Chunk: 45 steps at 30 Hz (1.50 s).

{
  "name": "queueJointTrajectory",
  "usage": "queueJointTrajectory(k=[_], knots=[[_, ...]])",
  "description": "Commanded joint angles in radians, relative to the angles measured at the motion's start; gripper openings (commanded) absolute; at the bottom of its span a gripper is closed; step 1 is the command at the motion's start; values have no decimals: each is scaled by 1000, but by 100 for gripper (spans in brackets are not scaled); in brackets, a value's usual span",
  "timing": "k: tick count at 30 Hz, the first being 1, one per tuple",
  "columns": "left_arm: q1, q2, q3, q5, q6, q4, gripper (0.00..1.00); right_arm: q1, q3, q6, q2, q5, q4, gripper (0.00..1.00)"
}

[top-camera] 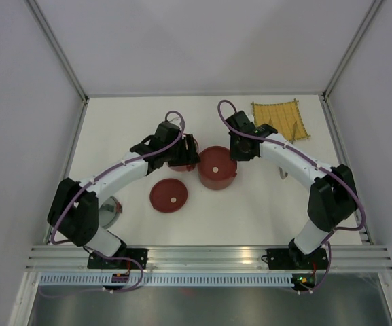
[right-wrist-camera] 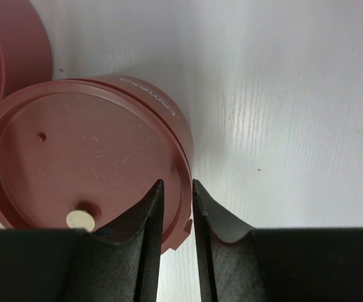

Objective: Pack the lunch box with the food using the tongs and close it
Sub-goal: Close the box lid on the packing box.

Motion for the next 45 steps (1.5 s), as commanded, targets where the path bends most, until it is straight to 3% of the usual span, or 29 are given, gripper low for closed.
queueJointTrajectory(k=[1, 8, 15, 20, 33, 45], knots=[[-10, 24, 37, 9, 39, 37, 67, 0, 48, -7, 12, 21, 10, 31], [-25, -17, 72, 4, 71, 35, 39, -9, 151, -36, 9, 59, -39, 31], [-79, 7, 144, -25, 109, 37, 3, -26, 163, -56, -5, -28, 5, 13], [-116, 85, 166, -57, 105, 33, 2, -26, 74, -33, -19, -91, 83, 1], [-162, 326, 255, -349, 43, -187, 2, -26, -27, -44, 2, -110, 183, 0], [-161, 332, 239, -324, 31, -218, 2, -26, -188, -32, 13, -125, 258, 1]])
